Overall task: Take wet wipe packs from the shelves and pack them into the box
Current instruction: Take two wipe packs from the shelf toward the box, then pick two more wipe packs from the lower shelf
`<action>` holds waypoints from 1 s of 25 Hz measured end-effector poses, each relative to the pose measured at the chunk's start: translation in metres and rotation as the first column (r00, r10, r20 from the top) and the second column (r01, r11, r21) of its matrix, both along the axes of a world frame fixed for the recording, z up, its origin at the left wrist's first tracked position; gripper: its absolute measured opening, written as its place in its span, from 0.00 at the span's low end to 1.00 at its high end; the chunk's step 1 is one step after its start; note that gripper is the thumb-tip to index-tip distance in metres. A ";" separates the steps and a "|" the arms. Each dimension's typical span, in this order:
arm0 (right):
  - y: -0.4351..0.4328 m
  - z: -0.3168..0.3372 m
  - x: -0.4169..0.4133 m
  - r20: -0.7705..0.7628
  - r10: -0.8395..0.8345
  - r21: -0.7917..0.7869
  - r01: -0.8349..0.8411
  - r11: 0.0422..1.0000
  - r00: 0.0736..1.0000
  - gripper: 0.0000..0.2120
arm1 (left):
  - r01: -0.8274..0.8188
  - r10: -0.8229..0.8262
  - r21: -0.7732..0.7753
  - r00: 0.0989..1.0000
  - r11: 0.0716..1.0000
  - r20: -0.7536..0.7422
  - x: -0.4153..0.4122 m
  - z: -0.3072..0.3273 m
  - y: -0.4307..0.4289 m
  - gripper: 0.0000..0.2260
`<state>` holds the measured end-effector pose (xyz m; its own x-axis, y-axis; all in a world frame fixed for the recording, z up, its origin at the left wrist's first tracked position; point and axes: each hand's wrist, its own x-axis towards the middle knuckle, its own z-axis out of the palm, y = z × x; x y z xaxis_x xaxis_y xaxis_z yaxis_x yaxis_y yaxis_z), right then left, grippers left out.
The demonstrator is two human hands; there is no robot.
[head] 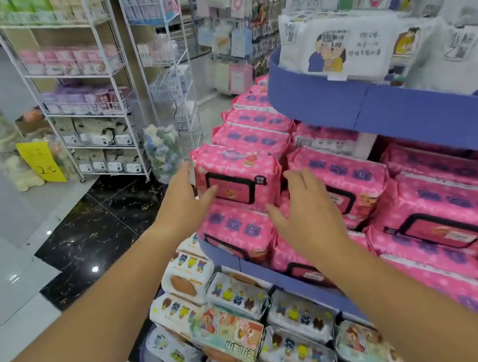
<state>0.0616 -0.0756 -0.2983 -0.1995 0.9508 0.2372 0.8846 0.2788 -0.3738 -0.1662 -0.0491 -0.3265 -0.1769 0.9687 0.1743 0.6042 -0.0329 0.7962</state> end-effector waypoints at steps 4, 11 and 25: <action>-0.060 -0.024 0.056 0.017 0.016 -0.062 -0.015 0.998 1.000 0.28 | 0.009 -0.008 -0.111 1.000 0.994 0.005 0.033 -0.020 -0.070 0.34; -0.178 -0.105 0.118 0.065 0.048 -0.075 -0.043 0.996 0.997 0.27 | 0.054 -0.060 -0.329 0.998 0.943 -0.008 0.083 -0.105 -0.219 0.33; -0.344 -0.369 -0.084 -0.095 0.028 -0.626 -0.082 0.775 0.995 0.31 | 0.150 -0.176 -0.695 0.984 0.703 0.034 -0.100 -0.328 -0.360 0.21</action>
<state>-0.0222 -0.4196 -0.6674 -0.2631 0.8811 -0.3929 0.8365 0.0055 -0.5479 -0.2663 -0.4092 -0.6541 -0.0119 0.8321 -0.5546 0.6678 0.4194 0.6150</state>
